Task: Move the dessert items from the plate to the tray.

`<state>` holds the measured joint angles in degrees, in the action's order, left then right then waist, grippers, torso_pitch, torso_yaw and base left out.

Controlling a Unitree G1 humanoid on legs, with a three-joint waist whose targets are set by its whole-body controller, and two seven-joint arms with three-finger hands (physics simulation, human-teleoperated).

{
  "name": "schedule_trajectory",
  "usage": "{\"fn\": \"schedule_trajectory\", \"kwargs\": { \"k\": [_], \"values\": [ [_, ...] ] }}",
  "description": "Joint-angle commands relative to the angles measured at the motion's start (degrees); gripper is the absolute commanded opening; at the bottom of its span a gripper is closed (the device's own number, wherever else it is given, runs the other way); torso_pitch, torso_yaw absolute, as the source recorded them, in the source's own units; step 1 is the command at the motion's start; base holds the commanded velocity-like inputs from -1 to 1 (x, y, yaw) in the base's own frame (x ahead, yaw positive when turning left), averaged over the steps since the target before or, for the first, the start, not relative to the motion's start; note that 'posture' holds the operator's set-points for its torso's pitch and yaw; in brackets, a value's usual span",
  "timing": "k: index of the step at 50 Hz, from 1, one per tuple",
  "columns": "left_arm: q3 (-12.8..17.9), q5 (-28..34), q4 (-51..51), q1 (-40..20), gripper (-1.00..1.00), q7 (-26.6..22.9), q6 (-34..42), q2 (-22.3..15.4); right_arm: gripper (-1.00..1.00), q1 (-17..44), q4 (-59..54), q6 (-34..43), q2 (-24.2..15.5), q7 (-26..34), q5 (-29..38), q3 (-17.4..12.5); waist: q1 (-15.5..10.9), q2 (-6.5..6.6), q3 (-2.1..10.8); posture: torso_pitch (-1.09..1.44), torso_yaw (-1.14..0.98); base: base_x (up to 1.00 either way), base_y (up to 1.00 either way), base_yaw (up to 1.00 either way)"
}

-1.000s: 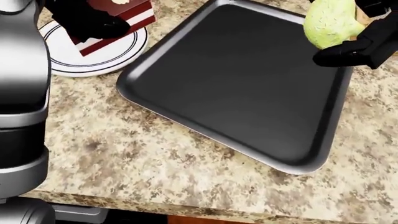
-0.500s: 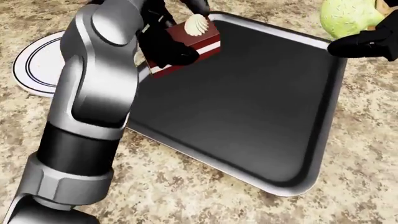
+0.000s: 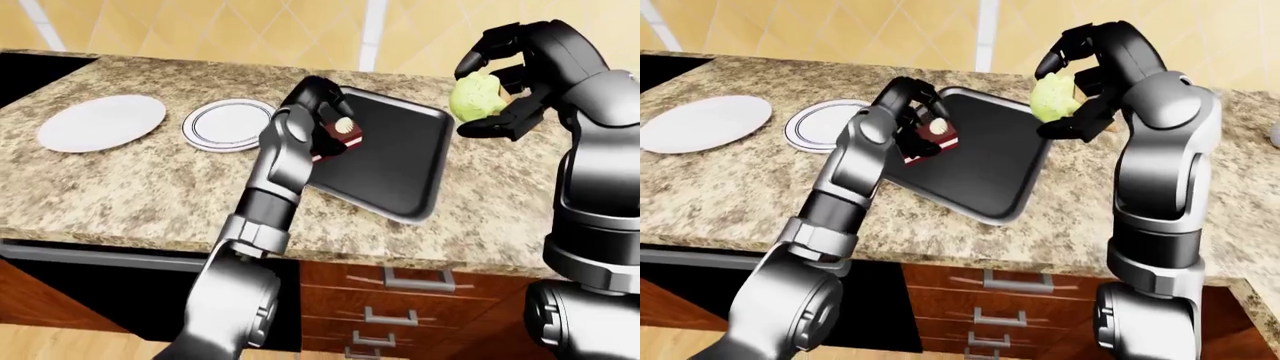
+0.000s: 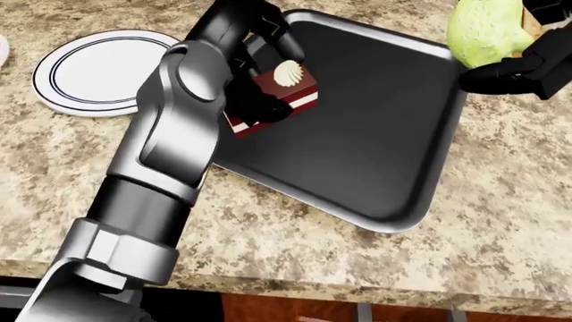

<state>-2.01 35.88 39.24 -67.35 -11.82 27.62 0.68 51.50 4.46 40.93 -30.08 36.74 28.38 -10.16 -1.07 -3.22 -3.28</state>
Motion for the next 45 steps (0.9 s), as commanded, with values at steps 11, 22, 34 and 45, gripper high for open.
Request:
{"fn": "schedule_trajectory", "kwargs": {
  "k": [11,22,34,45],
  "values": [
    [1.5,-6.9,13.9,-9.6,-0.73,11.1,-11.3,-1.2,-0.98,1.5,0.8,-2.0,-0.7,-1.4,-0.1,-1.1,0.3,-0.01,2.38,0.0,0.0,0.0,0.0,0.0],
    [0.7,-7.7,14.7,-10.3,1.0,12.0,-11.6,-1.3,-0.98,1.2,1.1,-1.8,-0.5,-1.6,-0.3,-1.0,0.7,0.42,2.81,0.0,0.0,0.0,0.0,0.0],
    [0.9,-6.7,-10.9,-7.3,1.0,-0.3,4.2,-4.7,-0.98,3.7,0.4,-1.0,1.5,-1.2,1.7,1.7,1.0,1.14,2.79,0.0,0.0,0.0,0.0,0.0],
    [2.0,-2.1,-32.3,-3.9,1.0,-12.4,17.1,-9.4,-0.99,7.8,-5.4,-4.5,7.1,0.5,7.5,5.4,1.1,2.11,2.35,0.0,0.0,0.0,0.0,0.0]
  ]
}}
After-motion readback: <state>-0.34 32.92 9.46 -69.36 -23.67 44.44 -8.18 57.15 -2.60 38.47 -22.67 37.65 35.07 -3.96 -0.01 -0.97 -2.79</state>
